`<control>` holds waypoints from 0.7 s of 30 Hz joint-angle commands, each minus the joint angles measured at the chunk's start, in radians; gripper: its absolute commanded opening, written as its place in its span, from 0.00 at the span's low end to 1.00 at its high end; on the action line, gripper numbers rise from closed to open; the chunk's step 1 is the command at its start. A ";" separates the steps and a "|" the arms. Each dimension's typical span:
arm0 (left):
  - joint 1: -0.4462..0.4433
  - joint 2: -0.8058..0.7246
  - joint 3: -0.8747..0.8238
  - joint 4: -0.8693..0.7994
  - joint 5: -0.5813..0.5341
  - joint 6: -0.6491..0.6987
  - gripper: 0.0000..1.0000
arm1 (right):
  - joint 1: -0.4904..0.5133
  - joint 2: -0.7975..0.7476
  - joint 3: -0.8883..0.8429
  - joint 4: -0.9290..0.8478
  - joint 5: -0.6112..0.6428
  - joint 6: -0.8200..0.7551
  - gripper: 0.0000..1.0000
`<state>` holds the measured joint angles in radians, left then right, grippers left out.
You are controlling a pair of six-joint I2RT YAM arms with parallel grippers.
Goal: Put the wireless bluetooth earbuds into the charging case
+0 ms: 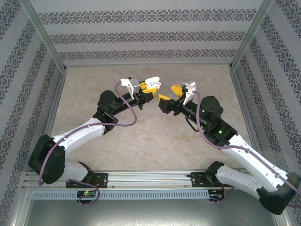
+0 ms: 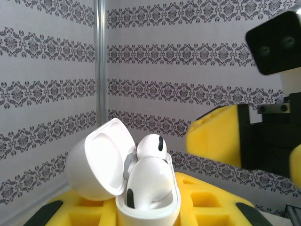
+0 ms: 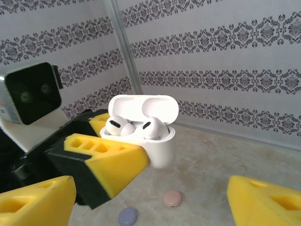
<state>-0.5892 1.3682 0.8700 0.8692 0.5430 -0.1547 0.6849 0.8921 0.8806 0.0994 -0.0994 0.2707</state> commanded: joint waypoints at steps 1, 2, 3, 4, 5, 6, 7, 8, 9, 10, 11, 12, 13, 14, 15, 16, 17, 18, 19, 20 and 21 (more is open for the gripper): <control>-0.008 -0.001 0.031 0.065 -0.012 0.027 0.00 | -0.007 -0.054 -0.020 -0.055 -0.006 0.039 0.84; -0.008 0.001 0.029 0.066 -0.012 0.029 0.00 | -0.013 -0.064 -0.023 -0.064 0.001 0.047 0.84; -0.008 0.003 0.027 0.067 -0.013 0.032 0.00 | -0.022 -0.073 -0.024 -0.077 0.010 0.053 0.84; -0.008 0.003 0.025 0.065 -0.012 0.035 0.00 | -0.033 -0.080 -0.022 -0.092 0.021 0.063 0.83; -0.008 0.004 0.022 0.064 -0.011 0.039 0.00 | -0.042 -0.082 -0.018 -0.107 0.030 0.073 0.83; -0.008 0.004 0.020 0.061 -0.010 0.048 0.00 | -0.061 -0.081 -0.011 -0.123 0.034 0.087 0.83; -0.008 0.003 0.016 0.059 -0.010 0.057 0.00 | -0.081 -0.075 0.000 -0.138 0.026 0.101 0.83; -0.008 0.003 0.012 0.057 -0.011 0.066 0.00 | -0.096 -0.069 0.011 -0.152 0.020 0.115 0.83; -0.008 0.004 0.007 0.055 -0.011 0.079 0.00 | -0.118 -0.055 0.029 -0.176 0.022 0.136 0.82; -0.008 0.003 0.003 0.050 -0.011 0.089 0.00 | -0.140 -0.036 0.048 -0.197 0.009 0.151 0.82; -0.008 0.006 -0.002 0.047 -0.013 0.102 0.00 | -0.158 -0.021 0.065 -0.211 0.003 0.169 0.81; -0.008 0.008 -0.009 0.043 -0.012 0.118 0.00 | -0.178 0.002 0.087 -0.233 0.008 0.193 0.80; -0.008 0.010 -0.015 0.039 -0.010 0.133 0.00 | -0.201 0.026 0.111 -0.251 -0.007 0.208 0.80; -0.008 0.011 -0.019 0.032 -0.009 0.146 0.00 | -0.218 0.044 0.129 -0.257 -0.017 0.218 0.79; -0.008 0.011 -0.028 0.024 -0.006 0.161 0.00 | -0.233 0.065 0.155 -0.277 -0.007 0.235 0.78; -0.008 0.012 -0.035 0.018 -0.001 0.181 0.00 | -0.250 0.094 0.187 -0.303 -0.012 0.244 0.78; -0.008 0.016 -0.042 0.013 0.002 0.193 0.00 | -0.264 0.119 0.218 -0.326 -0.024 0.248 0.77; -0.006 0.019 -0.049 0.009 0.008 0.206 0.00 | -0.276 0.152 0.257 -0.359 -0.026 0.260 0.76; -0.005 0.024 -0.054 0.004 0.019 0.217 0.00 | -0.289 0.188 0.296 -0.385 -0.038 0.265 0.76; -0.004 0.031 -0.056 -0.003 0.029 0.226 0.00 | -0.298 0.217 0.332 -0.412 -0.054 0.263 0.75; -0.003 0.039 -0.057 -0.010 0.044 0.234 0.00 | -0.305 0.256 0.374 -0.446 -0.059 0.267 0.74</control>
<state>-0.5892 1.3895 0.8238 0.8646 0.5499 0.0147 0.3977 1.0920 1.1641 -0.2485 -0.1169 0.4984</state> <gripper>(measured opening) 0.226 0.747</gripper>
